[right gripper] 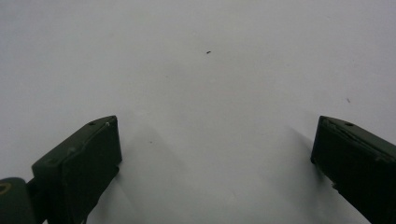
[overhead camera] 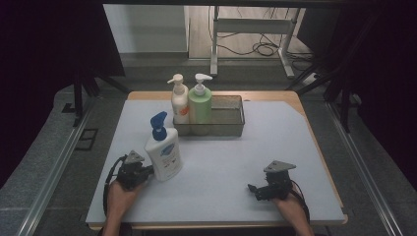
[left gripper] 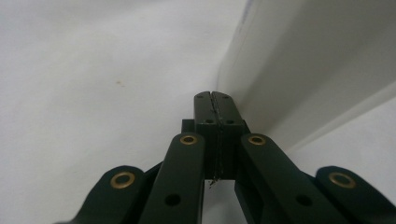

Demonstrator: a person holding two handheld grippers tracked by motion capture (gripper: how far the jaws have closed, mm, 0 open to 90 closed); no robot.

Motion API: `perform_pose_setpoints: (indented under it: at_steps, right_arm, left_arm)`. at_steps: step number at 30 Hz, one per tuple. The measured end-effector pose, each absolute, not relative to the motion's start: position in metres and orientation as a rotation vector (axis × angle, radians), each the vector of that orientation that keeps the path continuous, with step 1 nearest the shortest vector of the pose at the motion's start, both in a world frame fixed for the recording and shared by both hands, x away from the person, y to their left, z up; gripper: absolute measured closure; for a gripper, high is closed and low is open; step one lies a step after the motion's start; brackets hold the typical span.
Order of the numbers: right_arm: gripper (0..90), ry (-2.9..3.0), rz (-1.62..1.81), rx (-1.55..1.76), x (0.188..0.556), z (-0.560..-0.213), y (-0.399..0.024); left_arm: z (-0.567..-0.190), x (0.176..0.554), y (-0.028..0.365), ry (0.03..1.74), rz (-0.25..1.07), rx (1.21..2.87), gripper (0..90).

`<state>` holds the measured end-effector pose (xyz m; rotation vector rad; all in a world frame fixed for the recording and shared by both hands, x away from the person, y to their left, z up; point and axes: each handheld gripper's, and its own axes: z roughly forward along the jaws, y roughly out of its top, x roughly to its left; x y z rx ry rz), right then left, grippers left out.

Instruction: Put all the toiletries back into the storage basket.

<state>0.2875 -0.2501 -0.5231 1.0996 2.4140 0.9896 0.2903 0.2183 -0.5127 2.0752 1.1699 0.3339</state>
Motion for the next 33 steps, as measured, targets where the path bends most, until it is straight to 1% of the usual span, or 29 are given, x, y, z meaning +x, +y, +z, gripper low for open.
perform_pose_setpoints:
  at_steps: [33]
  right_arm:
    - [1.3, 2.414, 0.992, 1.1, 0.287, -0.523, -0.25]
  left_arm:
    - [-0.514, 0.279, 0.186, 1.066, 0.306, 2.165, 89.2]
